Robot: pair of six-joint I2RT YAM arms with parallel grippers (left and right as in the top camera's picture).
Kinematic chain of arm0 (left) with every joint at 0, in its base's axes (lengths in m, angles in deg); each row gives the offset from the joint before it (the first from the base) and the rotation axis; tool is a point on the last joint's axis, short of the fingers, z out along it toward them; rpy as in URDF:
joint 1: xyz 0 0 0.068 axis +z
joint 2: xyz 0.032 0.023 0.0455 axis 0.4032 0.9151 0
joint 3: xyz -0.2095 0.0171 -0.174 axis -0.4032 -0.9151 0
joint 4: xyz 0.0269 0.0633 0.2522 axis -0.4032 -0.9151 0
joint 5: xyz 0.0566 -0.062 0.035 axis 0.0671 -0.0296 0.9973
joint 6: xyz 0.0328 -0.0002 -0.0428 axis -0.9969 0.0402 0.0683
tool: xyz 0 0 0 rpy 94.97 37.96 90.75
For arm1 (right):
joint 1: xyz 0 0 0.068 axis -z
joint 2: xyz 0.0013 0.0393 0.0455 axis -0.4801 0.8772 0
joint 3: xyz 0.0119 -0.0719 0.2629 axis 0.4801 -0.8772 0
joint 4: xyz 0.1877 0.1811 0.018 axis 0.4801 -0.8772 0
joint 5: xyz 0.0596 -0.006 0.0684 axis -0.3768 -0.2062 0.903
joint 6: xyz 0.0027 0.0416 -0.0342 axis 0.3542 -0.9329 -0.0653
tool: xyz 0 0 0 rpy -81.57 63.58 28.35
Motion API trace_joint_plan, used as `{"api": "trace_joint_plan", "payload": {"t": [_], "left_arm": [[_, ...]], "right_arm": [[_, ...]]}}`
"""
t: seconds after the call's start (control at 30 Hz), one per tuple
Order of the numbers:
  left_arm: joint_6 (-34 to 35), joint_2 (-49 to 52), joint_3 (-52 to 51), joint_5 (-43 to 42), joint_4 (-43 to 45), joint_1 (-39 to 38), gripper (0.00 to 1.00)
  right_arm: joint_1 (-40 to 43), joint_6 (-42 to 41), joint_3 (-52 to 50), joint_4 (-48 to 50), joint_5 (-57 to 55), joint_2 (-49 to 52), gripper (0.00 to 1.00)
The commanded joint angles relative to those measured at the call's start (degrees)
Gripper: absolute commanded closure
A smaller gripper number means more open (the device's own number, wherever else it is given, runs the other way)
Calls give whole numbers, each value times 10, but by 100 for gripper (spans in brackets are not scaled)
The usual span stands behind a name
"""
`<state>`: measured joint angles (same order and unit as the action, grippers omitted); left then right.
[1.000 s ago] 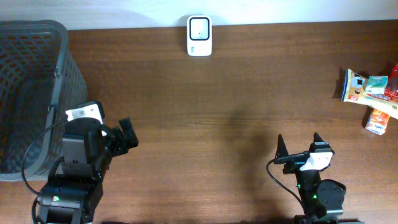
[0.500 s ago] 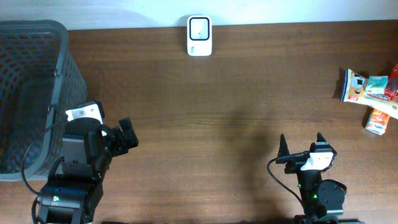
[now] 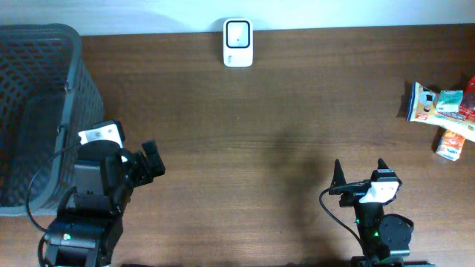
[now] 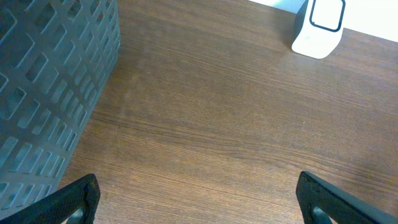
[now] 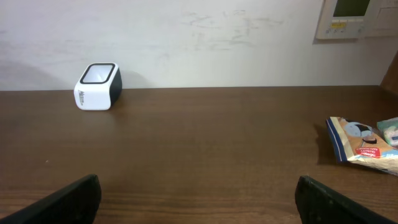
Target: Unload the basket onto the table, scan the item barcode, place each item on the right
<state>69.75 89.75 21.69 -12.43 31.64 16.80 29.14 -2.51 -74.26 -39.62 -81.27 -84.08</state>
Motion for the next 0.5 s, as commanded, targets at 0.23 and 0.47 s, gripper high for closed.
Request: {"api": "trace_joint_plan", "payload": {"t": [0.23,0.47], "left_arm": [[-2,-27,-44,-2,-25,1,1],[-95,-280,-324,-79,210,0,1]], "right_arm": [[3,-5,-5,-2,-5,-5,2],[3,-5,-5,-2,-5,-5,1]]}}
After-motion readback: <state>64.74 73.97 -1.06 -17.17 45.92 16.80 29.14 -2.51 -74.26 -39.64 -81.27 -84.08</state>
